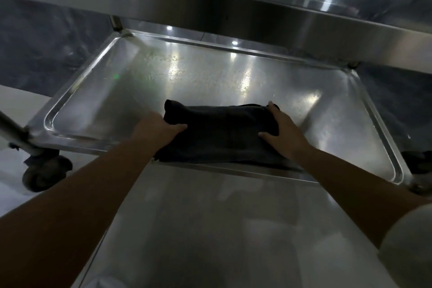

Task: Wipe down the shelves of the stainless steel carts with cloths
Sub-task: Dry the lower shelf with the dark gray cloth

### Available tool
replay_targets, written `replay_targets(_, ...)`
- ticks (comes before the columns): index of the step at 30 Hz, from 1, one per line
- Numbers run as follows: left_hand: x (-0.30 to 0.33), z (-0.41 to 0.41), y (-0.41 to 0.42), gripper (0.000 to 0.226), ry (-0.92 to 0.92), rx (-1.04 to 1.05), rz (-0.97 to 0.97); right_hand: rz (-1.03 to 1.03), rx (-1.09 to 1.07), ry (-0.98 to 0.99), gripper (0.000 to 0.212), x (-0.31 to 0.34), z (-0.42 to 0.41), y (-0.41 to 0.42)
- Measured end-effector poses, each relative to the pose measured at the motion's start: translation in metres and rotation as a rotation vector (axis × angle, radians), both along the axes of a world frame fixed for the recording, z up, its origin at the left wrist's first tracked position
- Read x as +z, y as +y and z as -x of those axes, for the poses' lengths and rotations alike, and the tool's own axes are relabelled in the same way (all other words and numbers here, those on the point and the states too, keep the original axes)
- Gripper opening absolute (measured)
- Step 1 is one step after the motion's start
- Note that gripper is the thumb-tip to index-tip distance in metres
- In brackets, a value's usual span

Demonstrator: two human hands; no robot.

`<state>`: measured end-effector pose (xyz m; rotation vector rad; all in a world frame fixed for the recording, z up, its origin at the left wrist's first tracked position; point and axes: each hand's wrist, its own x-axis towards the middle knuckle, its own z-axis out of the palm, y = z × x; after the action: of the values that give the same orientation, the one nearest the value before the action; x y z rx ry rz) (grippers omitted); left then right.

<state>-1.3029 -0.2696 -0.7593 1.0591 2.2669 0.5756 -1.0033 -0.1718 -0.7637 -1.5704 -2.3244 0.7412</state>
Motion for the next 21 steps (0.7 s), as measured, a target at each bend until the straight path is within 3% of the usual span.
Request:
replay_targets(3, 0.007, -0.006, 0.002, 0.036, -0.079, -0.056, 0.057, -0.03, 0.014, -0.005, 0.083, 0.001, -0.007, -0.01)
replay_targets(7, 0.029, -0.024, 0.011, 0.02, -0.398, 0.052, -0.077, 0.025, 0.022, 0.03, 0.079, 0.005, -0.019, -0.02)
replay_targets(10, 0.046, -0.055, 0.029, 0.018, -0.571, 0.037, -0.172, 0.081, -0.038, 0.067, 0.064, 0.005, -0.028, -0.023)
replay_targets(14, 0.059, -0.118, 0.055, 0.024, -0.531, -0.193, -0.185, 0.212, -0.153, 0.237, 0.052, 0.005, -0.04, -0.025)
replay_targets(17, 0.057, -0.164, 0.059, 0.006, -0.518, -0.32, -0.104, 0.267, -0.235, 0.349, 0.049, 0.01, -0.048, -0.026)
replay_targets(20, 0.047, -0.185, 0.053, 0.022, -0.631, -0.383, -0.087, 0.197, -0.253, 0.309, 0.048, 0.013, -0.051, -0.029)
replay_targets(21, 0.042, -0.183, 0.049, 0.023, -0.57, -0.422, -0.145, 0.14, -0.228, 0.269, 0.048, 0.015, -0.05, -0.031)
